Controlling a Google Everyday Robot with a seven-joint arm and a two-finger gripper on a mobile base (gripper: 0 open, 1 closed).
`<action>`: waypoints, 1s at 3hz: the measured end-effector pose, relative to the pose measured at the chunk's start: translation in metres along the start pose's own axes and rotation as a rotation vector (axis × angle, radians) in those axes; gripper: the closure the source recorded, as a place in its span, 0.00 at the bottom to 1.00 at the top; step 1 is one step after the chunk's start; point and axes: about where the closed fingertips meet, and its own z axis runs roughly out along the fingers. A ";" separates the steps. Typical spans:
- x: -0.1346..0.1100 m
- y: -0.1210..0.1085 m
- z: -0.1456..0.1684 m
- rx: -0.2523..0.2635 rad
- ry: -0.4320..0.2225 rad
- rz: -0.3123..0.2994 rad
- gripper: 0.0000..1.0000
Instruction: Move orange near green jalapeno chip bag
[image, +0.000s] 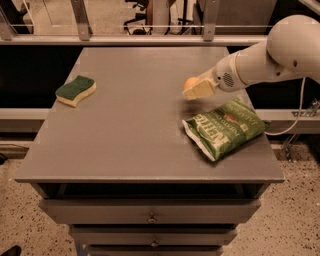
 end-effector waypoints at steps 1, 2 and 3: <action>0.020 0.009 -0.021 0.013 0.050 0.019 1.00; 0.041 0.019 -0.036 0.006 0.112 0.026 0.75; 0.050 0.023 -0.038 0.000 0.138 0.029 0.51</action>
Offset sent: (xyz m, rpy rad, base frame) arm -0.0688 -0.0468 -0.0124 -0.1105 0.1180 -0.0367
